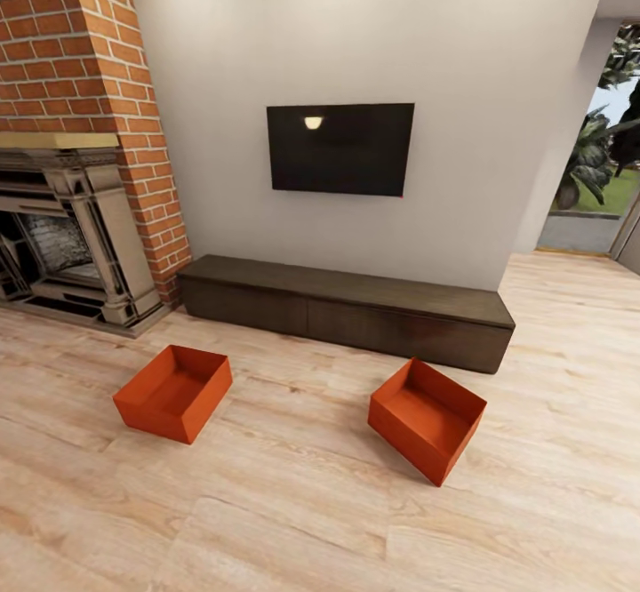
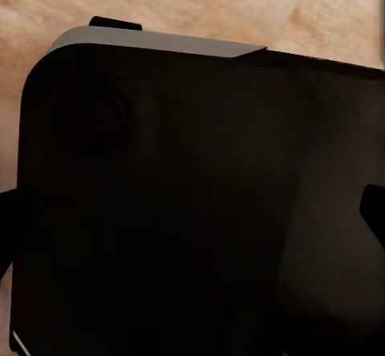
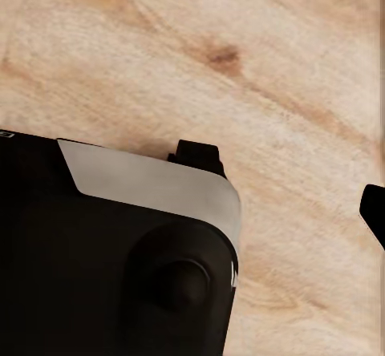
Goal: Move the two storage containers from the living room to the garage. In the garage, place one container on the floor and stack the other container on top of it (either order is fine).
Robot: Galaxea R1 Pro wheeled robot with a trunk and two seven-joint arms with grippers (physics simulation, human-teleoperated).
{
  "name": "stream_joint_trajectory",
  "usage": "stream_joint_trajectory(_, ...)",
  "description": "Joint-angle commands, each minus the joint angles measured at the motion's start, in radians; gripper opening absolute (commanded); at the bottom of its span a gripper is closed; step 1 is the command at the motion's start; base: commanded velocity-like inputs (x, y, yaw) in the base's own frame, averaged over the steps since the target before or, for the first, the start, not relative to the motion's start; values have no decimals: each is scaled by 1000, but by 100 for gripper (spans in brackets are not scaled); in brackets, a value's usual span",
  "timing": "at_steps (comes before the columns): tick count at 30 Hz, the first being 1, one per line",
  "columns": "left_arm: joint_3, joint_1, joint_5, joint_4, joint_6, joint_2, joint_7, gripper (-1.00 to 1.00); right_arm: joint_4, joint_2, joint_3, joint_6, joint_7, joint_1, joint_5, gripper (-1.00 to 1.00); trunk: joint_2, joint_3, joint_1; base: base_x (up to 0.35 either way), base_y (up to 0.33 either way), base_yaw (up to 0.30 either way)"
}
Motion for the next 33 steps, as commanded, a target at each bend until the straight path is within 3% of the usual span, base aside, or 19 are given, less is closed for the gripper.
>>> stream_joint_trajectory(1, 1, 0, 7, 0, -3, 0, -2, 100, 3, 1, 8, -5, -1, -1, -8, 100, 0, -1, 1, 337, 2, 0)
stream_joint_trajectory(33, 1, 0, 7, 0, -4, 0, -2, 100, 3, 1, 9, -5, -1, -1, -8, 100, 0, -1, 1, 338, 0, 0)
